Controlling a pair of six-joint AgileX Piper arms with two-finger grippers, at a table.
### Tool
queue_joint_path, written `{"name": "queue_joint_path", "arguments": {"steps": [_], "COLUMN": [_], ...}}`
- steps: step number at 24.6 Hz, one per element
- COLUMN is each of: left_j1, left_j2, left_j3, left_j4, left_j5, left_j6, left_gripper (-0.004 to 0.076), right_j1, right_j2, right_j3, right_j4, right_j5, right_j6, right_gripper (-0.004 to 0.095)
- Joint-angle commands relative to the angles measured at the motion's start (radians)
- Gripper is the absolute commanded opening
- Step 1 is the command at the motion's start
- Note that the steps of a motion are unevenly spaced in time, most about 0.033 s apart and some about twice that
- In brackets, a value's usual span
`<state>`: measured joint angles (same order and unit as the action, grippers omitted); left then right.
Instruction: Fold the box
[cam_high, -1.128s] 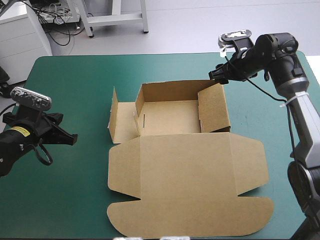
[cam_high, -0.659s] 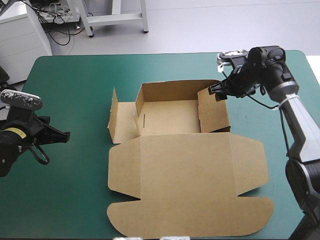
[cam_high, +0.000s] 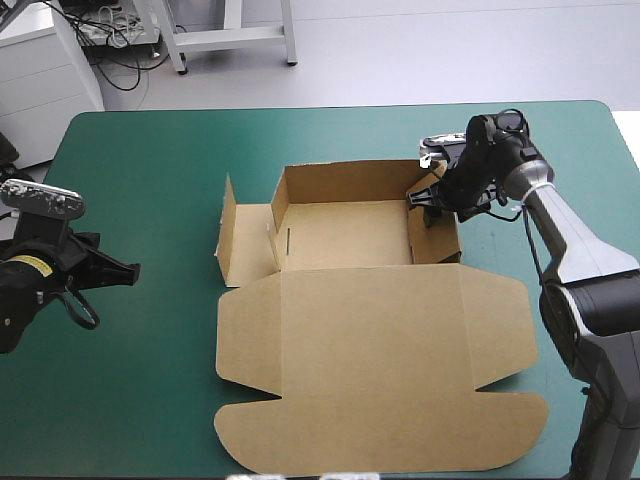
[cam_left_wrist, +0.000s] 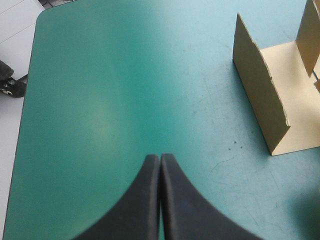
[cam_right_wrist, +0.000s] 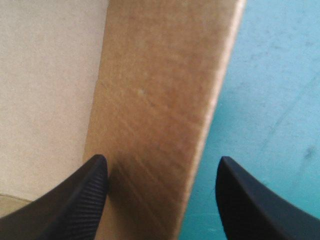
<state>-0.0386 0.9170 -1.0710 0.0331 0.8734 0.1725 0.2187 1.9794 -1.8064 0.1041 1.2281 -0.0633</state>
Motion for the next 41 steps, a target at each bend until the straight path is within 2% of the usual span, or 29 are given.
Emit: {"name": "queue_joint_path", "arguments": {"steps": [1,7,10,13,21,26,31,32,37,41], "left_j1": [0.002,0.002,0.002,0.002,0.002,0.002,0.002,0.002,0.002,0.002], "left_j2": [-0.013,-0.013,-0.013,-0.013,-0.013,-0.013,-0.013,-0.013,0.0,0.072], "left_j3": [-0.027,-0.027,-0.027,-0.027,-0.027,-0.027,-0.022,-0.017,0.042,0.053], "left_j4": [0.001,0.001,-0.001,-0.003,-0.024,-0.024,-0.026,-0.026,-0.033,-0.134], "left_j5": [-0.054,-0.054,-0.054,-0.054,-0.054,-0.054,-0.053,-0.055,-0.069,-0.088], "left_j6": [-0.012,-0.012,-0.012,-0.012,-0.018,-0.02,-0.02,-0.02,-0.048,-0.046], "left_gripper": [-0.0032,-0.0032,-0.0032,-0.0032,-0.0032,-0.0032,-0.0032,-0.0032,-0.0032,-0.0031], "right_j1": [-0.001,-0.001,-0.001,-0.001,-0.001,-0.011,-0.072,-0.084,-0.225,-0.28], "right_j2": [-0.051,-0.023,-0.019,-0.019,-0.051,-0.161,-0.272,-0.29,-0.397,-0.444], "right_j3": [-0.023,-0.023,-0.023,-0.023,-0.037,-0.037,-0.035,-0.035,-0.035,-0.021], "right_j4": [0.001,0.001,-0.003,-0.003,-0.021,-0.021,0.012,0.023,0.283,0.297], "right_j5": [-0.023,-0.023,-0.023,-0.019,0.02,0.02,0.02,0.02,0.02,0.02], "right_j6": [-0.003,-0.007,-0.007,-0.007,-0.02,-0.11,-0.158,-0.163,-0.284,-0.311], "right_gripper": [0.0481,0.0316,0.0125,-0.0023,-0.0023,-0.0023,-0.0023,-0.0023,-0.0023,-0.0023]}}
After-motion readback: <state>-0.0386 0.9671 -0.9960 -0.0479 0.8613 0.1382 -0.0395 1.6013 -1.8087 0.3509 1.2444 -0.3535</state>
